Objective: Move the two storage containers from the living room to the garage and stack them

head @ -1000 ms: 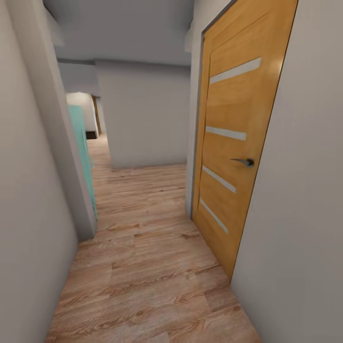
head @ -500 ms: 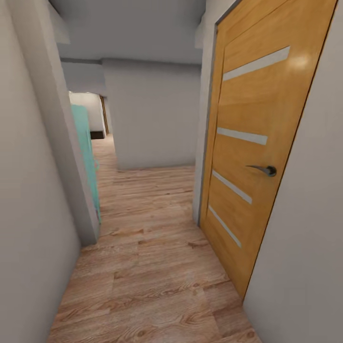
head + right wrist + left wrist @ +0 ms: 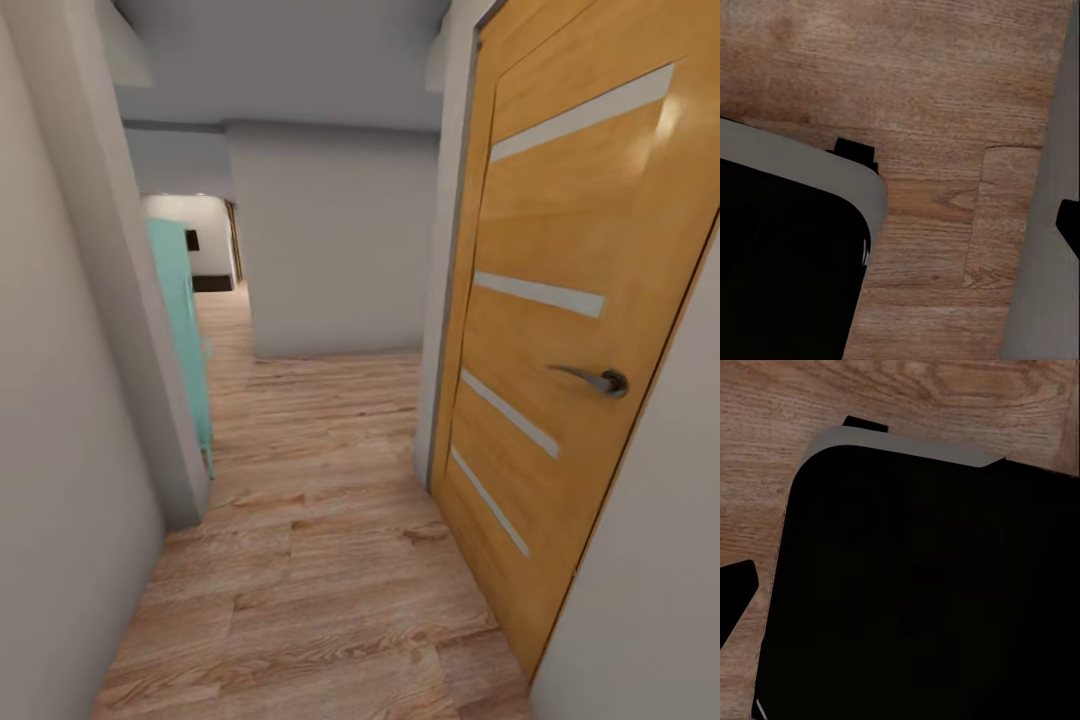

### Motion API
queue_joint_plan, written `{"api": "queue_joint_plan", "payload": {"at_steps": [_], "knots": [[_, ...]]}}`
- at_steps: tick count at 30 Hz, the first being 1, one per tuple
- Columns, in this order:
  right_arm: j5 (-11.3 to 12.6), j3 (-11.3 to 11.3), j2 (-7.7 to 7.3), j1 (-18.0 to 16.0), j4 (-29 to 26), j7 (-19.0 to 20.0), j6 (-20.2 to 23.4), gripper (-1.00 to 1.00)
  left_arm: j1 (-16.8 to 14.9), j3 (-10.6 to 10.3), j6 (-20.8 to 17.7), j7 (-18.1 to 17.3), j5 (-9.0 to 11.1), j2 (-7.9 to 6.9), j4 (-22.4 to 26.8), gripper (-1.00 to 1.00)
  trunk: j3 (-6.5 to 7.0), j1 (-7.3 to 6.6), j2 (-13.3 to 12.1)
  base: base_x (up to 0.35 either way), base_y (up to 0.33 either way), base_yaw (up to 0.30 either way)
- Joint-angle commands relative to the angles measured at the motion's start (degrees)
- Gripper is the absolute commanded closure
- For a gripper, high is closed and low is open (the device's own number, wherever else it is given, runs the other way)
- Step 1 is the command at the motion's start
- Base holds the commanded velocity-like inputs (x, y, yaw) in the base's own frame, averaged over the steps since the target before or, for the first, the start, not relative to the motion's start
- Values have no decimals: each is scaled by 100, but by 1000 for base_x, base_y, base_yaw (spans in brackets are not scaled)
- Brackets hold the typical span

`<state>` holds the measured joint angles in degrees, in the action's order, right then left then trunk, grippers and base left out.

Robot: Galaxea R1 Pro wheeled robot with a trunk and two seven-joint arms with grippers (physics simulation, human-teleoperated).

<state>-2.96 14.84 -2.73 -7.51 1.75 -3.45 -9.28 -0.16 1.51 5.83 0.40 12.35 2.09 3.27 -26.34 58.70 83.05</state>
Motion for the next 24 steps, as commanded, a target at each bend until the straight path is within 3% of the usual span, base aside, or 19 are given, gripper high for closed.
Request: {"api": "queue_joint_plan", "payload": {"at_steps": [1, 11, 24], "knots": [[-34, 19, -2, -6, 19, -24, -30, -100, -2, 10, 15, 4, 22, 2, -1, -100, -6, 3, 2, 323, -135, 2], [-40, 27, -24, -5, 19, -24, -32, -100, -2, 10, 15, 4, 22, 2, -2, -100, -6, 3, 2, 323, -136, 1], [-64, 21, -3, -5, 19, 22, -17, -100, -2, 16, 67, 4, 31, -7, 7, -100, -6, 3, 2, 0, 0, 4]]}}
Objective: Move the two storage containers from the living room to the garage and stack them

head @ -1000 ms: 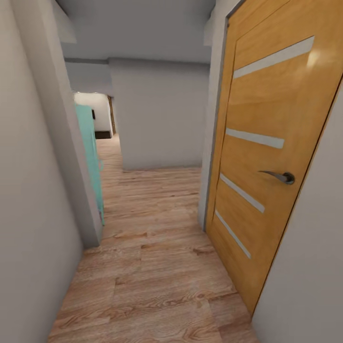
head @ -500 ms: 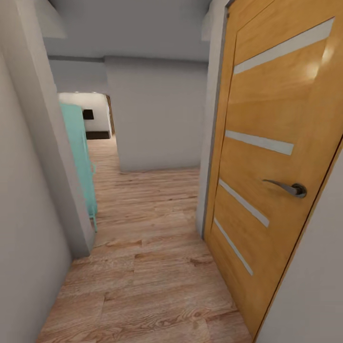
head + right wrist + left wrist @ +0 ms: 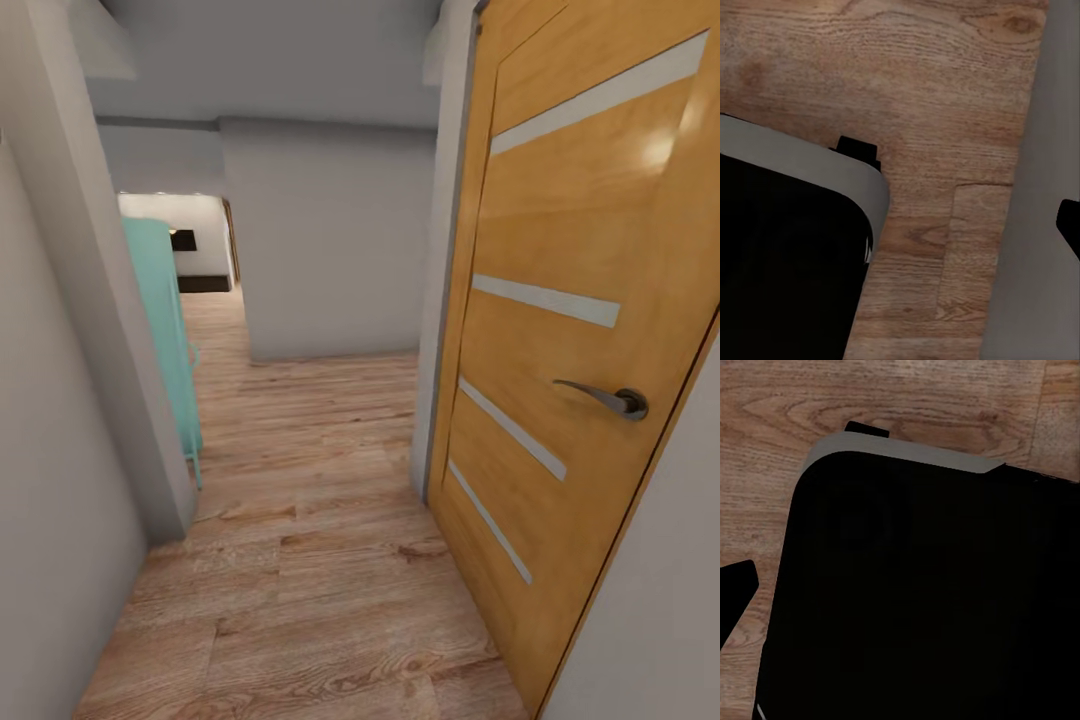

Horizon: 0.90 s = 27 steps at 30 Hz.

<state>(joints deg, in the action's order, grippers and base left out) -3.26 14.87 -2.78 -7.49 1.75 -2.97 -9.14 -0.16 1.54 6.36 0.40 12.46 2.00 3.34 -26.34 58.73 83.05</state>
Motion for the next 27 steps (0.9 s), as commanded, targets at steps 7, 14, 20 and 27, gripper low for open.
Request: {"api": "queue_joint_plan", "payload": {"at_steps": [7, 14, 20, 27], "knots": [[-35, 16, -15, -7, 19, -20, -27, -100, -2, 20, 14, 4, 20, 0, 0, -100, -5, 0, 3, 0, 0, 221], [-35, 16, -24, -7, 19, -19, -29, -100, -2, 14, 14, 4, 27, -6, 0, -100, -5, 0, 3, 0, 0, 272], [-28, 16, -17, -7, 19, -19, -30, -100, -2, 7, 14, -1, 22, -4, 0, -100, -5, 0, 3, 0, 0, 275], [-27, 16, -13, -7, 19, -19, -32, -100, -2, 4, 14, -4, 20, -3, 0, -100, -5, 0, 3, 0, 0, 273]]}}
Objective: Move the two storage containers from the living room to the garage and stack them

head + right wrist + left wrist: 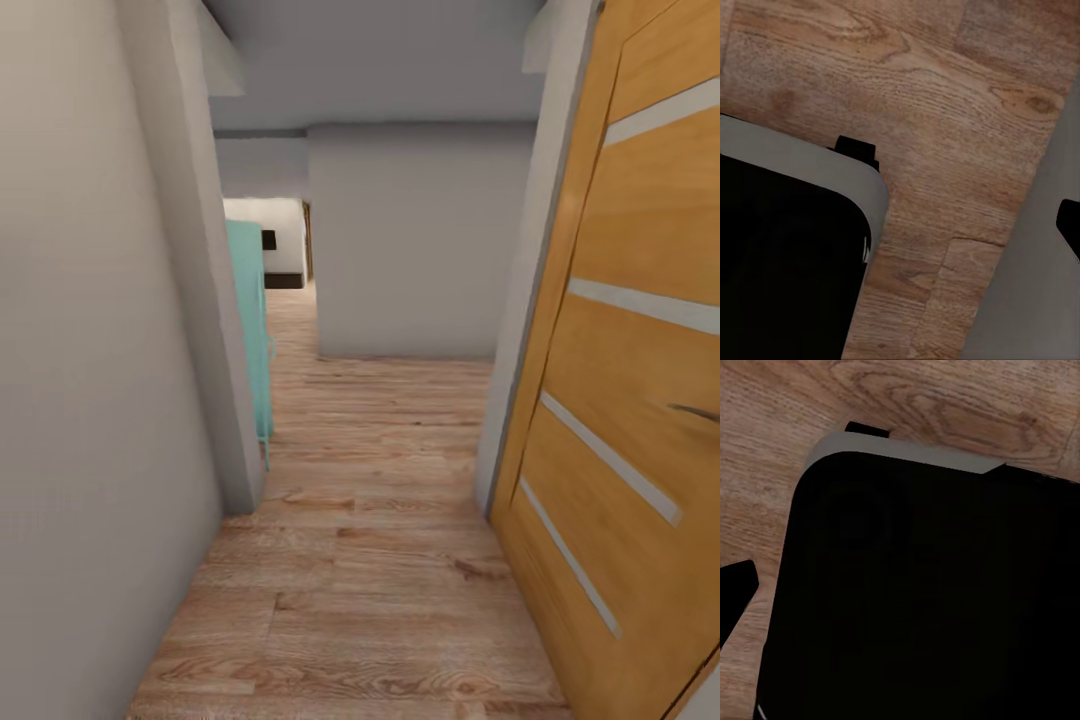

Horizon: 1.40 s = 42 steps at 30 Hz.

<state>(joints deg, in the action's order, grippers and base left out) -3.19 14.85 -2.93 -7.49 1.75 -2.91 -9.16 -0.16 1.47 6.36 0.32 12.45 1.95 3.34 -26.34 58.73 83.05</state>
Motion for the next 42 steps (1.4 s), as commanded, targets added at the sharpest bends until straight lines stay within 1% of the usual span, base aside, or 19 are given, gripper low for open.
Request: {"api": "queue_joint_plan", "payload": {"at_steps": [1, 4, 8, 25, 31, 42], "knots": [[-34, 18, 3, -7, 18, -26, -31, -100, -2, 12, 14, 3, 21, 3, 0, -100, -5, 0, 3, 0, 0, 224], [-32, 15, -4, -7, 18, -26, -48, -100, -2, 10, 12, 3, 21, 6, 0, -100, -5, 0, 3, 15, 0, 115], [-26, 17, 0, -7, 18, -26, -68, -100, -2, 4, -38, 3, 34, 1, 0, -100, -5, 0, 3, 237, 0, 21], [-67, 18, 12, -7, 18, -26, -69, -100, -2, 3, -64, 3, 38, -2, 0, -100, -5, 0, 3, 319, 0, 1], [-60, 18, 34, -7, 18, -26, -46, -100, -2, 3, -63, 3, 38, -2, 0, -100, -5, 0, 3, 325, 0, 0], [-29, 10, 25, -7, 18, -27, -79, -100, -2, 11, -48, 11, 38, 0, 0, -100, -5, 0, 3, 325, 0, 0]]}}
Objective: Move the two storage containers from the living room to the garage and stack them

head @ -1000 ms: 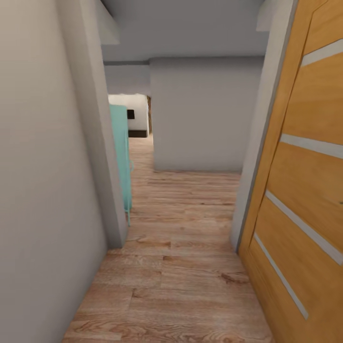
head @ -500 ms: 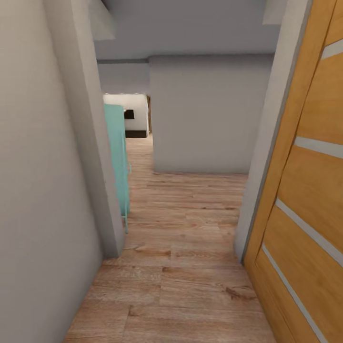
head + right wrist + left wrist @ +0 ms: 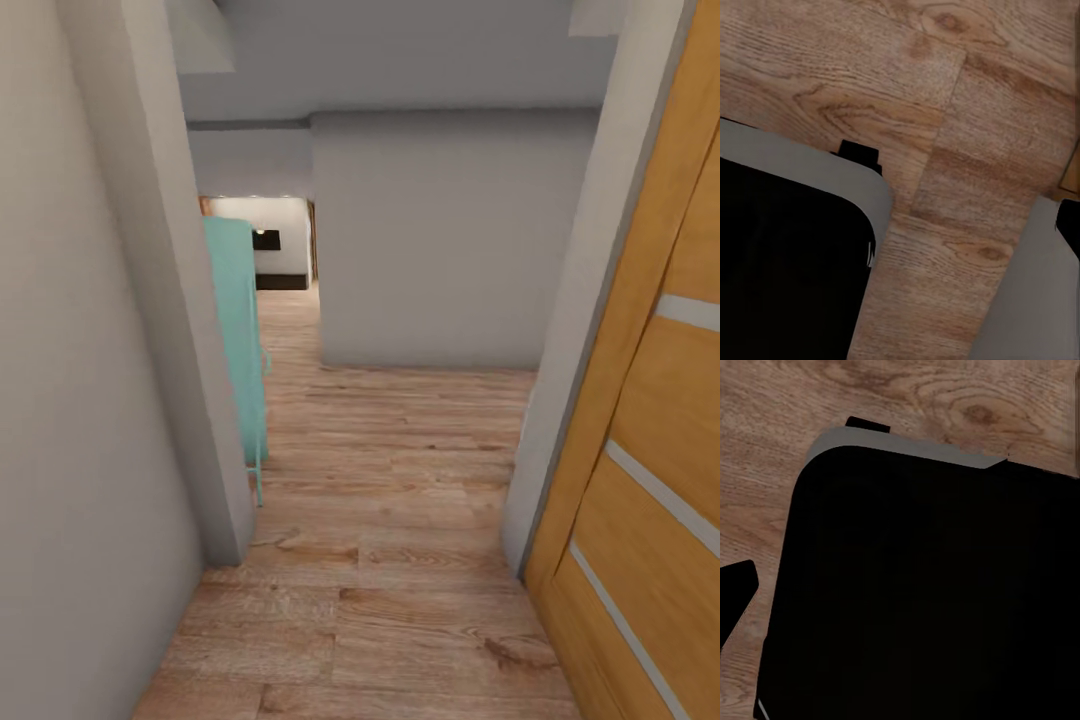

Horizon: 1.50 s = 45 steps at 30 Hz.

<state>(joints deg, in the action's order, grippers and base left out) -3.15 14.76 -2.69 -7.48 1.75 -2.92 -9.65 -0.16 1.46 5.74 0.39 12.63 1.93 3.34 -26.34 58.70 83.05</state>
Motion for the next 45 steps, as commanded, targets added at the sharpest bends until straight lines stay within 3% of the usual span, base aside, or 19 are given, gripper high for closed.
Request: {"api": "queue_joint_plan", "payload": {"at_steps": [1, 45], "knots": [[-32, 19, 1, -7, 19, -29, -33, -100, -2, 12, 14, 4, 20, 3, 0, -100, -5, 3, 3, 325, 0, 0], [11, -25, -1, 116, 27, -43, 33, -100, -2, 12, 18, 4, 20, 0, 0, -100, -5, 3, 3, 325, 0, 0]]}}
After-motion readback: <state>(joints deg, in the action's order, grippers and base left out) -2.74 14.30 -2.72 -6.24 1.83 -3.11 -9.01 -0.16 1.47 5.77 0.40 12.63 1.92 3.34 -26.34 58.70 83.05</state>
